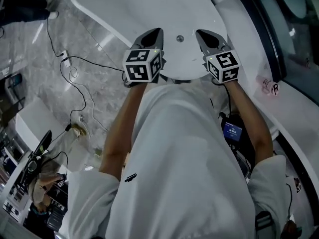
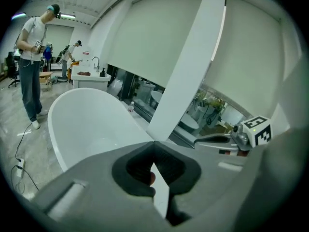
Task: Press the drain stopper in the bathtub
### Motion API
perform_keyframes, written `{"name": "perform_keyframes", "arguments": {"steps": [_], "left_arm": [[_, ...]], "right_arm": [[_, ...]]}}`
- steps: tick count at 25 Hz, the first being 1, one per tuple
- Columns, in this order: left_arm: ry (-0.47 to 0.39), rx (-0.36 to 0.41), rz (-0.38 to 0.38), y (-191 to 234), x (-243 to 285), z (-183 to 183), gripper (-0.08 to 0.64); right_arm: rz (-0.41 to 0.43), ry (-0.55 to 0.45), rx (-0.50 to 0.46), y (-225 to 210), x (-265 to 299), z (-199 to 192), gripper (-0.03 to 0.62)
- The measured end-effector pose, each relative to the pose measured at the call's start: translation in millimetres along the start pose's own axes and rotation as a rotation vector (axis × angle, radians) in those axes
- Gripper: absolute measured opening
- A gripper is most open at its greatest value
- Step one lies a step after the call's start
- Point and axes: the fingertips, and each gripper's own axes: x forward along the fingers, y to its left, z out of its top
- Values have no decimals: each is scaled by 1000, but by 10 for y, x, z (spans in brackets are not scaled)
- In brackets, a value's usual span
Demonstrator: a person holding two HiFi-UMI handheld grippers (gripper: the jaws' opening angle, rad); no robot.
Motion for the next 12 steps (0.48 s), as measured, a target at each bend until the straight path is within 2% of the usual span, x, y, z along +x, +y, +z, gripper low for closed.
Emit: {"name": "perform_keyframes", "arguments": {"steps": [4, 8, 12], "left_arm": [[-49, -32, -5, -64, -303, 173, 0], [-72, 2, 4, -167, -552, 338, 0], [-84, 37, -22, -397, -775, 447, 0]], "right_arm": [[9, -58, 4, 169, -182, 332, 3], [20, -105, -10, 296, -349, 635, 0], [34, -164, -26, 494, -620, 871, -6]]}}
